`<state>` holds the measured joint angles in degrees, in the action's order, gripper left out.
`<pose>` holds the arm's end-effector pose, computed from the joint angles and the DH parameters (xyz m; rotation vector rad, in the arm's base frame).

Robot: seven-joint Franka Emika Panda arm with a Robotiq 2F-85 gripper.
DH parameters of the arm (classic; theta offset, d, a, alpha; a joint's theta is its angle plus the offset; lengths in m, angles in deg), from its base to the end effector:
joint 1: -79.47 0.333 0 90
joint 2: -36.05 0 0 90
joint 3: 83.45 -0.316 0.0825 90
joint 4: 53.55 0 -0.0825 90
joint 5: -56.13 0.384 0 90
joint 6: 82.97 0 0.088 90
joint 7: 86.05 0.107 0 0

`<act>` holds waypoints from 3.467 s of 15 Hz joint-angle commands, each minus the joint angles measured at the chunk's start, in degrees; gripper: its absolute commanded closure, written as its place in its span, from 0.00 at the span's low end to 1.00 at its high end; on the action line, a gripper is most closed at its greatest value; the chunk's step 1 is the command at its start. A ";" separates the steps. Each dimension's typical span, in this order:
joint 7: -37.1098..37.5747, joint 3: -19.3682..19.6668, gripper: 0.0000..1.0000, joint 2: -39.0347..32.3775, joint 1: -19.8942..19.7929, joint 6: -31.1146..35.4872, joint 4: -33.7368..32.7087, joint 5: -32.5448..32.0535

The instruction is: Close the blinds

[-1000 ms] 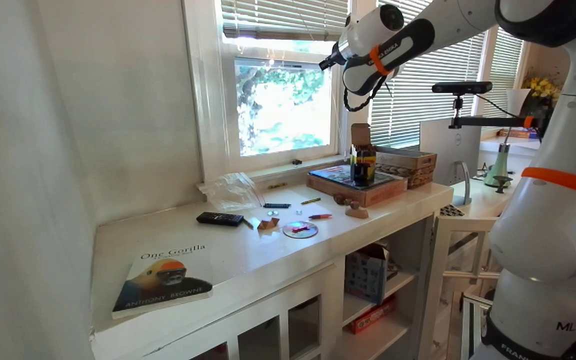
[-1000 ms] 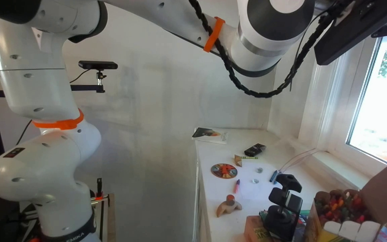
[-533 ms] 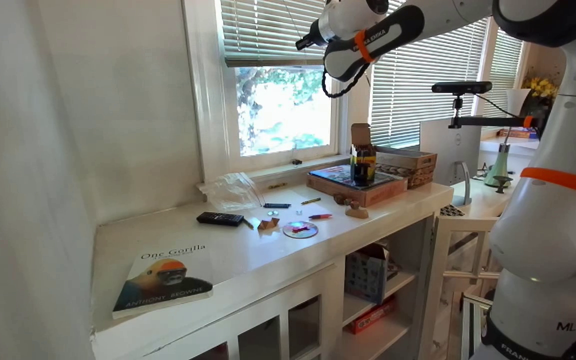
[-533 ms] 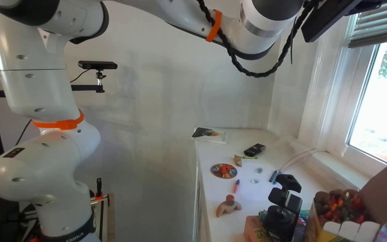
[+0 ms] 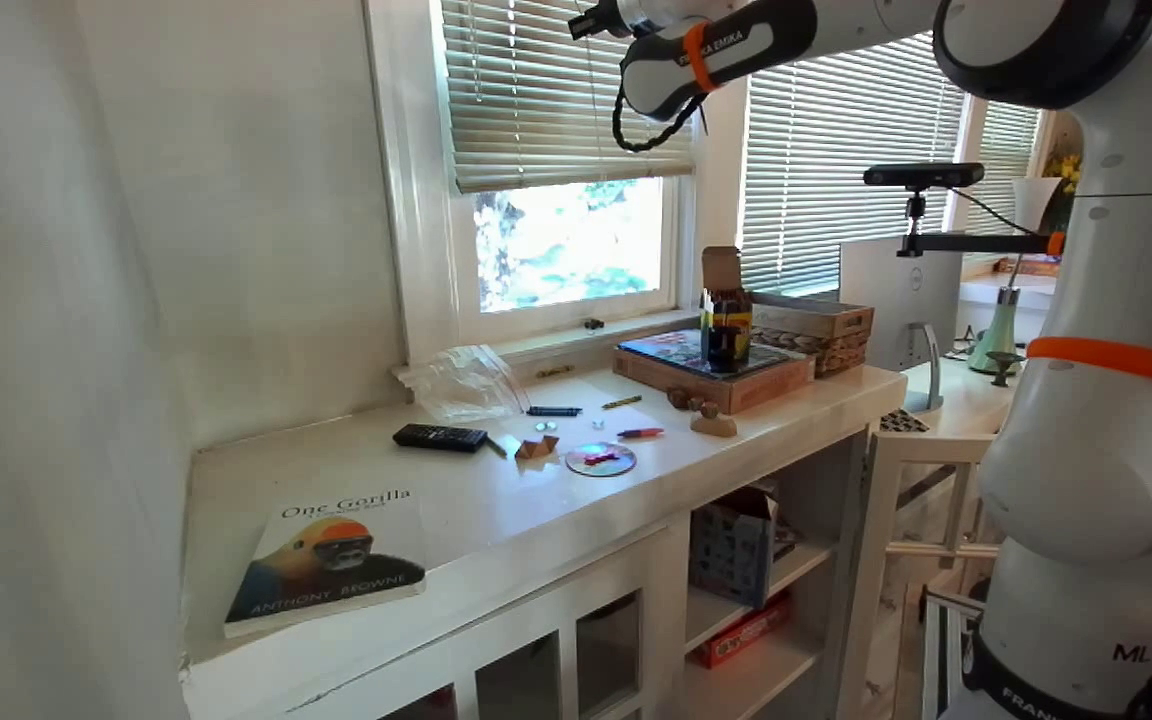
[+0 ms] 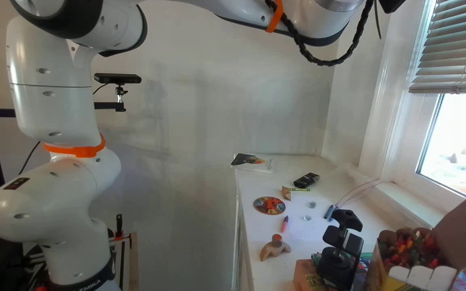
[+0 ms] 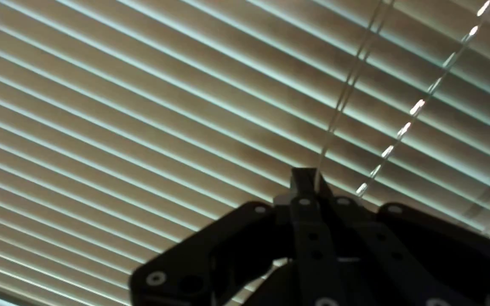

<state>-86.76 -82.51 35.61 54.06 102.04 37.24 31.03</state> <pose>0.5303 -0.2167 0.8083 1.8148 0.0259 1.7422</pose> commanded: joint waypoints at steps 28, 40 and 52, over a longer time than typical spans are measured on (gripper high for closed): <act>3.31 -3.48 0.00 2.75 6.44 -22.42 10.04 16.34; 2.95 -3.75 0.00 1.18 6.42 -22.16 8.13 14.56; 1.24 0.99 0.00 -2.10 12.32 -20.19 6.51 17.26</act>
<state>-83.97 -84.59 35.39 62.91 80.49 45.30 46.09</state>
